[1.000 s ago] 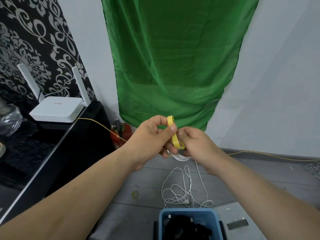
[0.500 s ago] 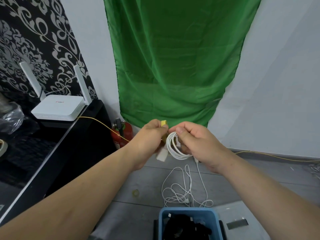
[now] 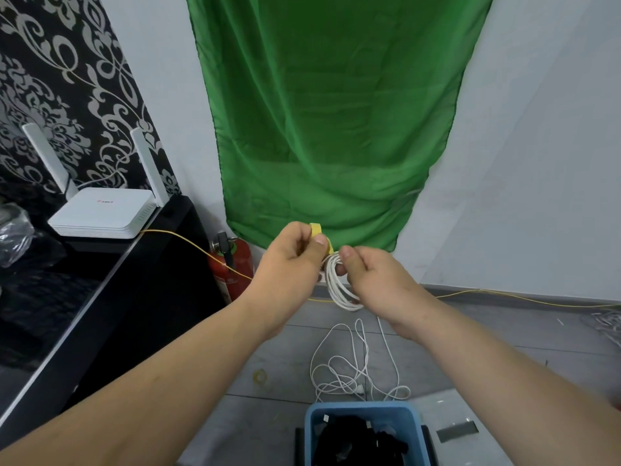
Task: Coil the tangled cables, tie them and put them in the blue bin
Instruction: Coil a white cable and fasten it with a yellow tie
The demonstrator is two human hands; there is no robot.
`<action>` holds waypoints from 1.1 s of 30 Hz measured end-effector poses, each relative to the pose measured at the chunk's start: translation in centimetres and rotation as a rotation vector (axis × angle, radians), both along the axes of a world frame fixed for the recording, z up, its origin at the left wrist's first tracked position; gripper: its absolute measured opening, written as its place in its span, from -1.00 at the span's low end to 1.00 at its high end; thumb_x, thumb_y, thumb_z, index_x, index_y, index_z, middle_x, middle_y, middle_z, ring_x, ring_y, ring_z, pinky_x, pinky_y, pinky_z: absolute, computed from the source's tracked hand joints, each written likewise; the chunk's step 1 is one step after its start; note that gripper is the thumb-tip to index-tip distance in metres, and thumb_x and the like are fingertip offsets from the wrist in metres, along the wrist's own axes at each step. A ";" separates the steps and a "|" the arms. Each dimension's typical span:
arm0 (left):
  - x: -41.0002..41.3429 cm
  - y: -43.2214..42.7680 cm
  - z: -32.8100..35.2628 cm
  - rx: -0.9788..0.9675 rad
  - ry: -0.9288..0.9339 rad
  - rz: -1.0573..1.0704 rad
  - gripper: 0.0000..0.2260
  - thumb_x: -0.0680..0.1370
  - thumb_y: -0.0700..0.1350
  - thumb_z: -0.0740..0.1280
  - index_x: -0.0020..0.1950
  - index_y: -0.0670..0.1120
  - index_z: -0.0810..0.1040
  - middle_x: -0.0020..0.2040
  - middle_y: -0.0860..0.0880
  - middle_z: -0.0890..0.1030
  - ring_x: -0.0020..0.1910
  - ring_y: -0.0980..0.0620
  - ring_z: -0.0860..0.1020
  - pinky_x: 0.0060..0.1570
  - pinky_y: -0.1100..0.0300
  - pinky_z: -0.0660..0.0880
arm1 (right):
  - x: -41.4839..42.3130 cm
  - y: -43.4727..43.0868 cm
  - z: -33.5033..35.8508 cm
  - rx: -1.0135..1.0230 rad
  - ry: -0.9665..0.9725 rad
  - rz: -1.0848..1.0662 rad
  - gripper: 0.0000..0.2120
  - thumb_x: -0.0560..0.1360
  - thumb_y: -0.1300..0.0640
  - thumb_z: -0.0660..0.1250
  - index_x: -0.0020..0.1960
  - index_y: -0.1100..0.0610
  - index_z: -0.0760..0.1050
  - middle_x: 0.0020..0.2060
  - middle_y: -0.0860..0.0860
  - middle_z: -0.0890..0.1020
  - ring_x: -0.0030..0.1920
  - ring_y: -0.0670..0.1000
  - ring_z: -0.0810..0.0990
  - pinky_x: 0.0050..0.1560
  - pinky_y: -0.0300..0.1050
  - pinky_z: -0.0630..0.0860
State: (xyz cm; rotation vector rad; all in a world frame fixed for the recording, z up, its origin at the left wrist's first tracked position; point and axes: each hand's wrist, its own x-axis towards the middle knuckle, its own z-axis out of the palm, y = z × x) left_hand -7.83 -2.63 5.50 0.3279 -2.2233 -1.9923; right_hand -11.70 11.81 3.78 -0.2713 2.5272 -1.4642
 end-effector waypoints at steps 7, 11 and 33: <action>-0.6 -2.1 1.1 -0.017 0.007 0.064 -0.80 0.43 -0.07 0.54 -0.22 -0.17 0.62 -0.01 -0.09 0.63 0.00 0.02 0.61 0.02 0.22 0.41 | -0.3 0.6 0.4 0.190 0.101 0.030 -0.63 0.72 -0.02 0.10 0.01 0.19 0.55 -0.10 0.04 0.66 -0.09 0.06 0.59 -0.13 -0.07 0.40; 0.1 -1.9 1.9 0.002 0.065 -0.128 -0.83 0.52 -0.11 0.50 -0.14 -0.20 0.64 -0.22 -0.18 0.59 -0.18 0.01 0.49 -0.06 0.11 0.40 | -0.6 1.0 0.6 0.210 0.102 0.055 -0.64 0.71 -0.01 0.13 0.00 0.22 0.56 -0.17 0.07 0.65 -0.12 0.09 0.59 -0.11 -0.09 0.49; 0.7 1.2 1.2 -0.005 -0.177 -0.241 -0.80 0.70 -0.09 0.25 0.17 0.08 0.66 -0.30 -0.20 0.70 -0.38 -0.06 0.66 -0.49 0.22 0.18 | -0.9 0.3 0.4 -0.248 -0.233 -0.063 -0.71 0.70 0.00 0.14 -0.15 0.07 0.43 -0.54 -0.18 0.36 -0.45 -0.05 0.27 -0.27 -0.02 0.22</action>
